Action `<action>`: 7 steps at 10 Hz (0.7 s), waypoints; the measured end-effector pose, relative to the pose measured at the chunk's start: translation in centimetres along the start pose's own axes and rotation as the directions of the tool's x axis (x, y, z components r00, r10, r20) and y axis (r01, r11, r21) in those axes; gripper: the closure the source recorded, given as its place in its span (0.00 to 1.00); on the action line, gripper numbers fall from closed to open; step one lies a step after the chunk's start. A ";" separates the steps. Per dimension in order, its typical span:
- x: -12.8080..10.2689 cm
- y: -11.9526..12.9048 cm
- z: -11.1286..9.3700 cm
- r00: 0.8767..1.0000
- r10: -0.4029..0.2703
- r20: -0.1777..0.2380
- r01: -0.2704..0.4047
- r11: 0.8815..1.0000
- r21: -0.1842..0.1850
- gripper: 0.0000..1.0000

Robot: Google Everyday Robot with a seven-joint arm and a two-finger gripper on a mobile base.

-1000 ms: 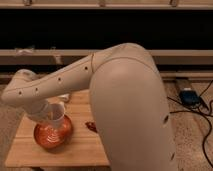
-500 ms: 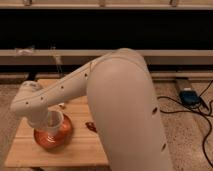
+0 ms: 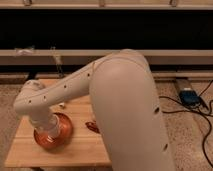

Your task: Place the ceramic cup in the ceramic bowl

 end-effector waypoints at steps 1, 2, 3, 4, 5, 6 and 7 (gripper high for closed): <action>0.0 -0.2 -0.4 1.000 -0.005 0.004 0.005 1.000 0.005 0.20; -0.2 -0.5 -1.1 1.000 -0.013 0.010 0.013 1.000 0.016 0.20; -0.4 -0.8 -1.9 1.000 -0.016 0.017 0.016 1.000 0.027 0.20; -0.8 -1.8 -2.7 1.000 -0.015 0.024 0.014 0.999 0.039 0.20; -1.0 -3.2 -3.5 1.000 -0.007 0.027 0.006 0.999 0.048 0.20; -1.3 -4.4 -4.2 0.999 0.002 0.032 -0.004 0.999 0.050 0.20; -1.5 -6.0 -5.0 0.999 0.023 0.038 -0.025 0.998 0.052 0.20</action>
